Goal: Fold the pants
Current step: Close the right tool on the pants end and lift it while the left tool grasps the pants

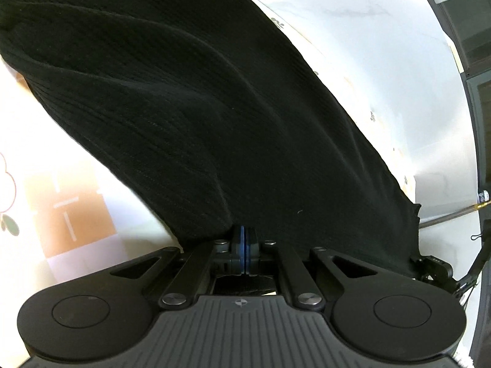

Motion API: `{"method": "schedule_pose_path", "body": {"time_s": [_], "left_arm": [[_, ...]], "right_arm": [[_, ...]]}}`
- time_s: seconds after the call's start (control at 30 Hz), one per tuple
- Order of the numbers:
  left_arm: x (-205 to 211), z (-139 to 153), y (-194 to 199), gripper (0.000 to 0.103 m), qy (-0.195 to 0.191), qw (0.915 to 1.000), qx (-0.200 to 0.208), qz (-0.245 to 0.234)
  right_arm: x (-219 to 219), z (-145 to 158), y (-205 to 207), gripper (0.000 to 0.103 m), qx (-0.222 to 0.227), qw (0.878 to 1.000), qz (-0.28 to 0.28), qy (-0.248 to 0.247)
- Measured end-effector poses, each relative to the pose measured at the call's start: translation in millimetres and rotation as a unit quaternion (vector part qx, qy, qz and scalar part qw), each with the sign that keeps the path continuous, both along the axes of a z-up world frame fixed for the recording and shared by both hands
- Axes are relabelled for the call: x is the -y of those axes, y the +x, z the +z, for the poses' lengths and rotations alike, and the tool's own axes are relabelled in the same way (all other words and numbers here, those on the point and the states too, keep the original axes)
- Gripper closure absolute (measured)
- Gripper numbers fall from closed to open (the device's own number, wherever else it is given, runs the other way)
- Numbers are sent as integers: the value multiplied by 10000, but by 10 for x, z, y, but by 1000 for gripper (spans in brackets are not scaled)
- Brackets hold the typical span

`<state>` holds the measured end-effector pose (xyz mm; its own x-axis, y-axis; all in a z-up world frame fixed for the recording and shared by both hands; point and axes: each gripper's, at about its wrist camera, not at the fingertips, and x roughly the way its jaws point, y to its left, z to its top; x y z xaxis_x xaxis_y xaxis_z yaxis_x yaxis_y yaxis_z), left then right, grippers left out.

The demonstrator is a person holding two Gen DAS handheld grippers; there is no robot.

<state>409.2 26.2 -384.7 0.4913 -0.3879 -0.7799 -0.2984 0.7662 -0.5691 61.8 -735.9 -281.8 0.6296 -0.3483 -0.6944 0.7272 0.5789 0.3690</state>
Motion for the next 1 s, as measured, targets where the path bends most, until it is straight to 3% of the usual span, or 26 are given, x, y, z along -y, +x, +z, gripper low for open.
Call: {"method": "schedule_pose_path", "body": {"time_s": [0.13,0.27,0.4,0.5,0.6,0.73,0.8,0.83,0.93,1.0], "left_arm": [[52,-22,-101,99,-32,9999,102,57],[117,-143,-229,99,-163,9994,254,173],[68,-153,-255,99,-206,9992,332,-34],[22,-182,-239,99,-295,9987,360,-182],[-45,-223,-233,99,-430,9977,409,-315],[-204,-302,-231,99,-782,9954,413,-356],[-258,-296,-211,99,-760,9950,430,-485],[-276,-271,-197,99,-736,9945,475,-570],[-367,-178,-155,94,-639,9933,688,-676],[-508,-166,-136,93,-712,9927,765,-601]], "right_arm": [[-154,261,119,88,-126,9988,206,-416],[-484,708,314,88,228,9930,813,-827],[-1179,1131,537,88,629,9675,1937,-1499],[-1930,1257,661,88,838,9319,3064,-1751],[-2691,1110,765,89,666,8828,4216,-1964],[-3458,525,939,89,-401,8126,5520,-1828],[-3645,281,943,89,-838,7926,5664,-2098],[-3636,225,937,88,-869,7940,5636,-2107],[-3487,259,967,88,-765,8225,5387,-1659],[-3437,276,994,88,-729,8327,5279,-1506]]}}
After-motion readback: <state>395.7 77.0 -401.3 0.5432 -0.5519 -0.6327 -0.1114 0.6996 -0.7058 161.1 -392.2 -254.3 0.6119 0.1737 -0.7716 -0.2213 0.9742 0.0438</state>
